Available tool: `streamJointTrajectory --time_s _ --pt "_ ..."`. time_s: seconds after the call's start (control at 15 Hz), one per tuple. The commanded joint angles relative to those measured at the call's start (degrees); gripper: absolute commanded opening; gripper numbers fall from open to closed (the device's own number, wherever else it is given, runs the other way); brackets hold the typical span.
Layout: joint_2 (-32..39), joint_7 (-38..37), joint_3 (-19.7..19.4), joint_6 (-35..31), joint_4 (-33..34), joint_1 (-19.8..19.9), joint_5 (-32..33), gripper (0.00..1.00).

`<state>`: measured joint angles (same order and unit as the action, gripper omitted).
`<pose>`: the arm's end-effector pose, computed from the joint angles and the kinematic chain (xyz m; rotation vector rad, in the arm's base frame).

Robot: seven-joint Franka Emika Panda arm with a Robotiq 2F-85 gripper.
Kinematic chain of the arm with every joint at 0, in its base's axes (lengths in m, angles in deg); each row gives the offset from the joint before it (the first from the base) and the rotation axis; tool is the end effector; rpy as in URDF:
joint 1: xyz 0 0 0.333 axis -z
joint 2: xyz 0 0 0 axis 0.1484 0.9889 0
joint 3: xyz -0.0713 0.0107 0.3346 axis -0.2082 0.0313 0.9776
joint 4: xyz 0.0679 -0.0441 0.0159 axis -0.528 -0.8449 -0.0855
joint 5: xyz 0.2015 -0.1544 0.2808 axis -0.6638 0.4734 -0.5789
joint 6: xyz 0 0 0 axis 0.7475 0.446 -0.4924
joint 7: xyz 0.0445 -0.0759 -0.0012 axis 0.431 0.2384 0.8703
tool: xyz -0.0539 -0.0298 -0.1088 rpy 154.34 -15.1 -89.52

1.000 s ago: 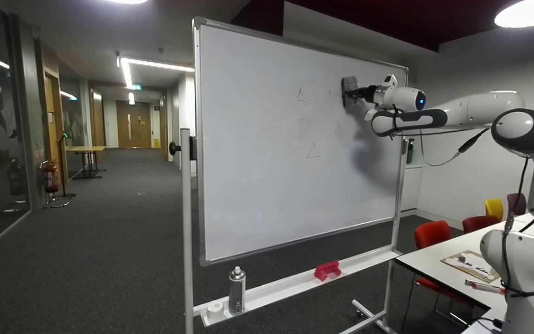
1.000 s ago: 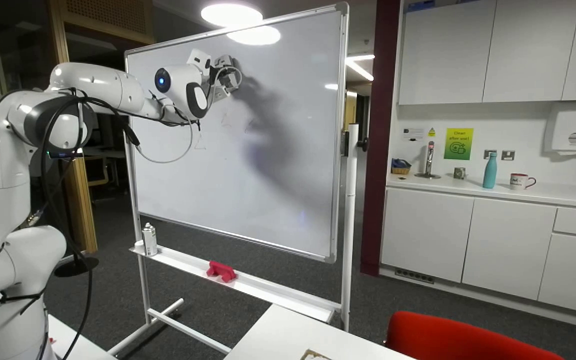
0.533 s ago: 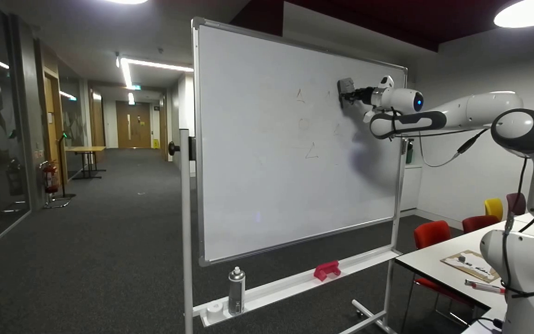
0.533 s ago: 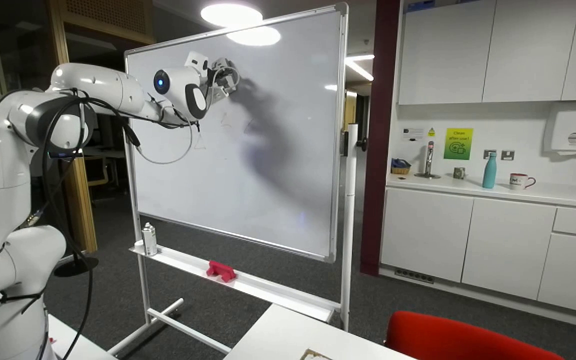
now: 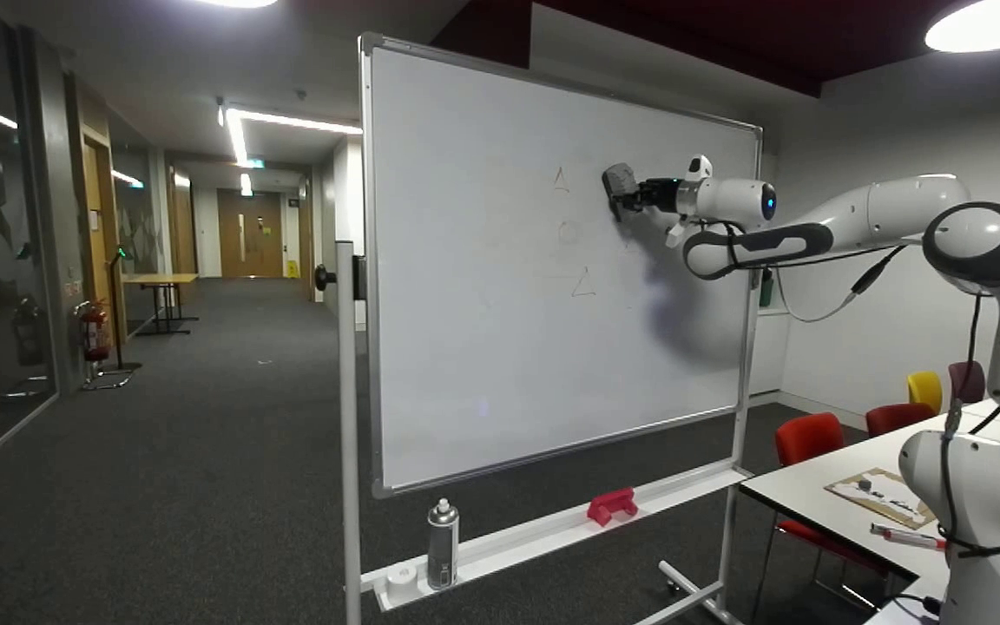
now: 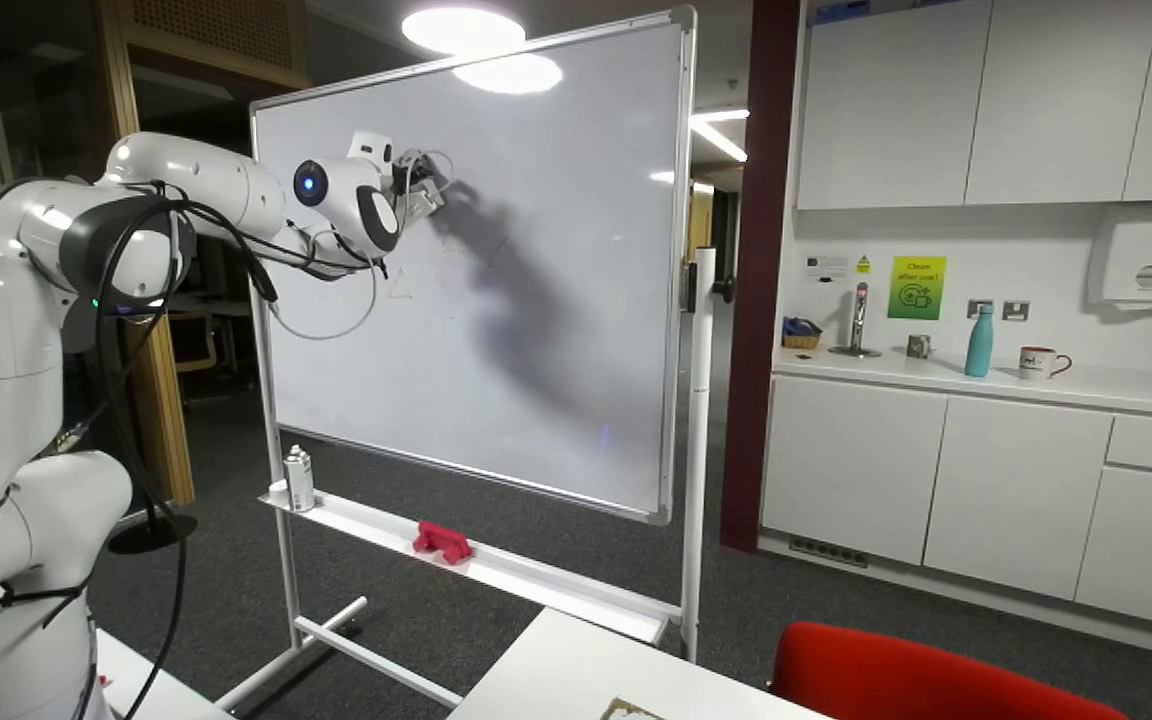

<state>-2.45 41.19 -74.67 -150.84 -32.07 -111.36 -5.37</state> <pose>0.5816 0.0037 0.7743 1.7996 0.7301 2.1782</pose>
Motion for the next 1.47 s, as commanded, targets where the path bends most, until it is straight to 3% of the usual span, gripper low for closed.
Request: streamJointTrajectory --time_s 0.0,0.53,0.6,0.93,1.4 --pt "-3.19 3.51 2.37 -0.01 -4.12 -0.34 3.84 0.35" --pt "-7.24 7.88 3.46 -0.22 -8.22 0.99 11.52 0.35" --pt "-8.46 10.9 5.51 0.29 -8.36 2.02 9.72 0.35" --pt "-10.03 11.81 9.1 0.32 -5.58 4.45 8.56 0.35" --pt "-9.42 11.68 9.03 0.27 1.47 6.07 3.6 0.35"
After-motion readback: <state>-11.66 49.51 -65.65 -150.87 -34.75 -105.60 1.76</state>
